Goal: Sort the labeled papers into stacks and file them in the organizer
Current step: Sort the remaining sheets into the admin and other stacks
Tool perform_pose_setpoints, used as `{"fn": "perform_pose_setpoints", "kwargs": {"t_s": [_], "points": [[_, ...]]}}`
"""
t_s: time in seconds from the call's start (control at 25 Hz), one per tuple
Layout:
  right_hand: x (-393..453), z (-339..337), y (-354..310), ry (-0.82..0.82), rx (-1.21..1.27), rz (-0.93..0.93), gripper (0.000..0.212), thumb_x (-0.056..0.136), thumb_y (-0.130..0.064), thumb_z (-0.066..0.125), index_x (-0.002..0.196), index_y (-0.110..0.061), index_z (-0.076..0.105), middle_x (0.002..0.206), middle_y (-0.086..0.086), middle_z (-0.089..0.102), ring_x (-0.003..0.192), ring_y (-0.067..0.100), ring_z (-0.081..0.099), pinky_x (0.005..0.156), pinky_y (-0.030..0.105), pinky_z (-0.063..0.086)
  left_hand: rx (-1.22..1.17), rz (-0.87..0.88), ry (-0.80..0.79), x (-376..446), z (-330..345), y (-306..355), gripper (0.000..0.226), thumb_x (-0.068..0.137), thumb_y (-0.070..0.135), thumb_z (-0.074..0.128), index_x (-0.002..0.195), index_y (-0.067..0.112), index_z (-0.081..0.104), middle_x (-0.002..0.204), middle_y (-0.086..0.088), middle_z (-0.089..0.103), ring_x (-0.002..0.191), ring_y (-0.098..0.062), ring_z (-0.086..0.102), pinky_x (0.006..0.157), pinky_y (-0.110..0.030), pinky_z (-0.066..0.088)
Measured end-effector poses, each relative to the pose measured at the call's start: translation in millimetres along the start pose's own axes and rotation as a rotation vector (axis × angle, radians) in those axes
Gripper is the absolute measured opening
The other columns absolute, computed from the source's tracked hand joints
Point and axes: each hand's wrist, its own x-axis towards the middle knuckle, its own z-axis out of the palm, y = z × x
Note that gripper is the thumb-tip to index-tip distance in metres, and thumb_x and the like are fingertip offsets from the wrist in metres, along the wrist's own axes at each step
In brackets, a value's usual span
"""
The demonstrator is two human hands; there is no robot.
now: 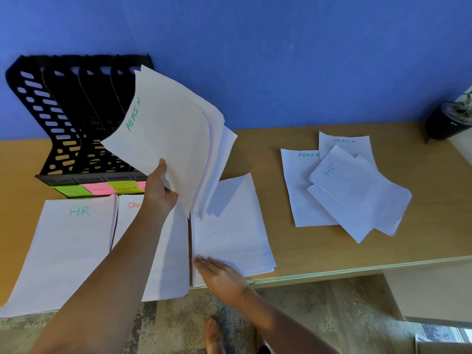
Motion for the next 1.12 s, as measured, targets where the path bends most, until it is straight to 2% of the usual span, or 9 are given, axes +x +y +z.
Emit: {"fn": "perform_pose_setpoints", "kwargs": {"t_s": [0.08, 0.2, 0.36, 0.52, 0.64, 0.72, 0.88, 1.0, 1.12], "points": [[1.5, -3.9, -0.6, -0.032, 0.100, 0.077, 0.052, 0.094, -0.033, 0.062, 0.136, -0.004, 0.056, 0.138, 0.009, 0.058, 0.129, 0.018, 0.055, 0.111, 0.030, 0.040, 0.046, -0.009, -0.002, -0.8, 3.6, -3.5, 0.027, 0.101, 0.033, 0.052, 0.111, 0.020, 0.074, 0.107, 0.001, 0.077, 0.096, -0.016, 0.074, 0.076, -0.035, 0.060], [-1.7, -24.6, 28.3, 0.020, 0.267, 0.379, 0.063, 0.098, -0.054, 0.041, 0.149, -0.017, 0.040, 0.151, 0.000, 0.045, 0.139, 0.015, 0.043, 0.115, 0.030, 0.033, 0.107, -0.057, -0.004, 2.5, 7.3, -13.8, 0.038, 0.101, 0.030, 0.053, 0.135, 0.014, 0.060, 0.128, -0.005, 0.068, 0.117, -0.022, 0.065, 0.101, -0.043, 0.050], [-26.0, -72.9, 109.8, 0.324, 0.238, 0.738, 0.051, 0.102, -0.032, 0.047, 0.149, -0.014, 0.037, 0.150, 0.005, 0.046, 0.132, 0.024, 0.051, 0.104, 0.037, 0.048, 0.208, -0.074, 0.066, 9.4, 6.0, -39.0, 0.041, 0.098, 0.021, 0.060, 0.137, 0.011, 0.057, 0.135, -0.009, 0.063, 0.125, -0.027, 0.059, 0.109, -0.048, 0.044], [-60.1, -104.1, 175.8, 0.290, 0.081, 1.048, 0.076, 0.095, -0.030, 0.060, 0.154, -0.002, 0.020, 0.160, 0.017, 0.024, 0.148, 0.033, 0.024, 0.120, 0.045, 0.024, 0.457, -0.114, 0.156, 11.6, 2.2, -74.4, 0.035, 0.092, 0.021, 0.068, 0.126, 0.021, 0.062, 0.136, -0.002, 0.059, 0.129, -0.024, 0.051, 0.114, -0.046, 0.033], [-73.9, -111.1, 193.1, 0.176, -0.003, 1.089, 0.089, 0.090, -0.035, 0.066, 0.153, 0.002, 0.015, 0.162, 0.018, 0.015, 0.150, 0.033, 0.015, 0.122, 0.042, 0.018, 0.587, -0.158, 0.170, 9.3, 3.5, -101.4, 0.045, 0.093, 0.021, 0.068, 0.135, 0.011, 0.056, 0.141, -0.005, 0.056, 0.127, -0.022, 0.048, 0.101, -0.036, 0.034], [-74.5, -109.0, 196.6, 0.097, -0.049, 1.075, 0.079, 0.097, -0.030, 0.058, 0.153, 0.003, 0.014, 0.160, 0.019, 0.019, 0.149, 0.034, 0.020, 0.121, 0.041, 0.024, 0.628, -0.153, 0.152, 5.7, 6.0, -116.5, 0.046, 0.094, 0.018, 0.067, 0.136, 0.005, 0.055, 0.140, -0.008, 0.056, 0.118, -0.022, 0.050, 0.097, -0.031, 0.034], [-64.2, -106.3, 202.2, 0.017, -0.190, 1.022, 0.050, 0.105, -0.006, 0.032, 0.152, 0.005, 0.015, 0.158, 0.019, 0.025, 0.147, 0.032, 0.025, 0.117, 0.034, 0.031, 0.718, -0.172, 0.158, 4.2, 6.7, -135.5, 0.048, 0.095, 0.016, 0.064, 0.139, 0.001, 0.051, 0.141, -0.013, 0.055, 0.128, -0.031, 0.050, 0.098, -0.033, 0.036], [-61.1, -105.0, 199.4, 0.052, -0.228, 1.020, 0.042, 0.105, -0.007, 0.029, 0.145, 0.002, 0.031, 0.151, 0.019, 0.038, 0.138, 0.031, 0.043, 0.101, 0.034, 0.046, 0.753, -0.196, 0.165, 5.6, 3.3, -144.8, 0.049, 0.095, 0.016, 0.064, 0.139, 0.000, 0.049, 0.142, -0.015, 0.054, 0.131, -0.033, 0.048, 0.100, -0.036, 0.036], [-62.3, -113.4, 196.3, 0.100, -0.263, 1.008, 0.027, 0.100, -0.007, 0.039, 0.125, -0.002, 0.049, 0.120, 0.018, 0.064, 0.106, 0.034, 0.067, 0.079, 0.039, 0.056, 0.816, -0.205, 0.182, 5.2, -0.7, -152.6, 0.047, 0.095, 0.017, 0.064, 0.138, 0.001, 0.051, 0.142, -0.014, 0.055, 0.130, -0.034, 0.049, 0.097, -0.034, 0.036]]}}
